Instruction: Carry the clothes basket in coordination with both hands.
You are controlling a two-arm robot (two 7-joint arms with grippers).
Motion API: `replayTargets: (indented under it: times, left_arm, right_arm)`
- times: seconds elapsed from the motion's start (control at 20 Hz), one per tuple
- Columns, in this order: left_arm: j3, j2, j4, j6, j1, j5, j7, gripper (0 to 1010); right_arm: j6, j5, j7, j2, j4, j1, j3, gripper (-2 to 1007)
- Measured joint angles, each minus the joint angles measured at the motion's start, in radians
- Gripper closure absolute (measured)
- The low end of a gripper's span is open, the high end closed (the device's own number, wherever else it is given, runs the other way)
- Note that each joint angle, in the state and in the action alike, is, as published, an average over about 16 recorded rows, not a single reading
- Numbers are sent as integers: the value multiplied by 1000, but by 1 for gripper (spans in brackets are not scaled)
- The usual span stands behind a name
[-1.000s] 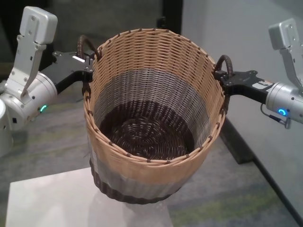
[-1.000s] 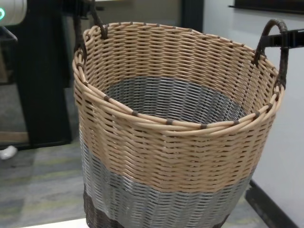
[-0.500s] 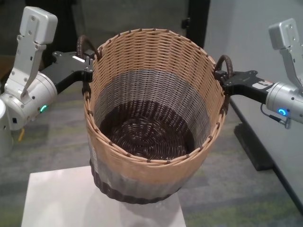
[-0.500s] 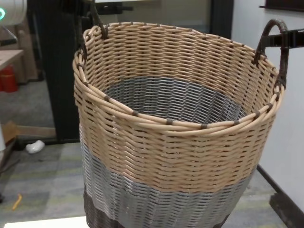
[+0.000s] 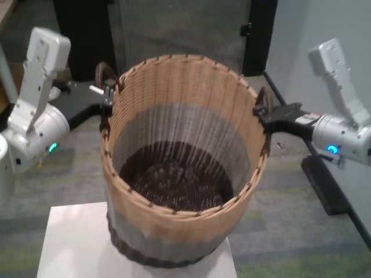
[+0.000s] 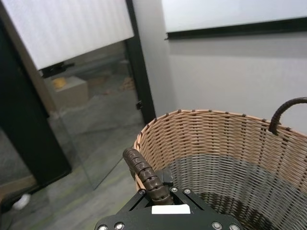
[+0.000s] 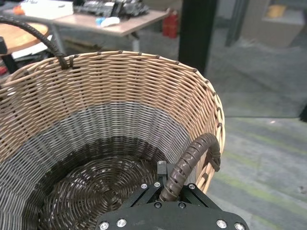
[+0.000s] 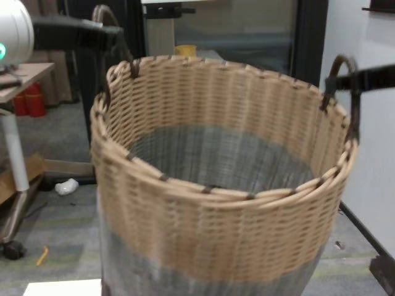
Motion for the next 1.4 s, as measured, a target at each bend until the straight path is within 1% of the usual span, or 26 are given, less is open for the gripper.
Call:
replayTargets:
  times: [0.3,0.5,0.8,1.05,1.4]
  left_arm:
    - [-12,-8,32,-9,29,6,-2,1010]
    - [-20,-13,45,-7,45,14,3,1010]
    - [-31,-16,59,-3,59,24,3,1010]
    - [-34,-18,74,0,64,35,-1,1010]
    - [-38,-21,98,7,71,43,-7,1010]
  right_arm:
    - [15,-9,14,-5,30,12,-53,999]
    - [21,-13,24,-10,48,17,-80,999]
    - [25,-16,33,-20,77,26,-104,999]
    - [26,-19,36,-32,109,37,-119,999]
    - [19,-31,42,-52,152,52,-138,999]
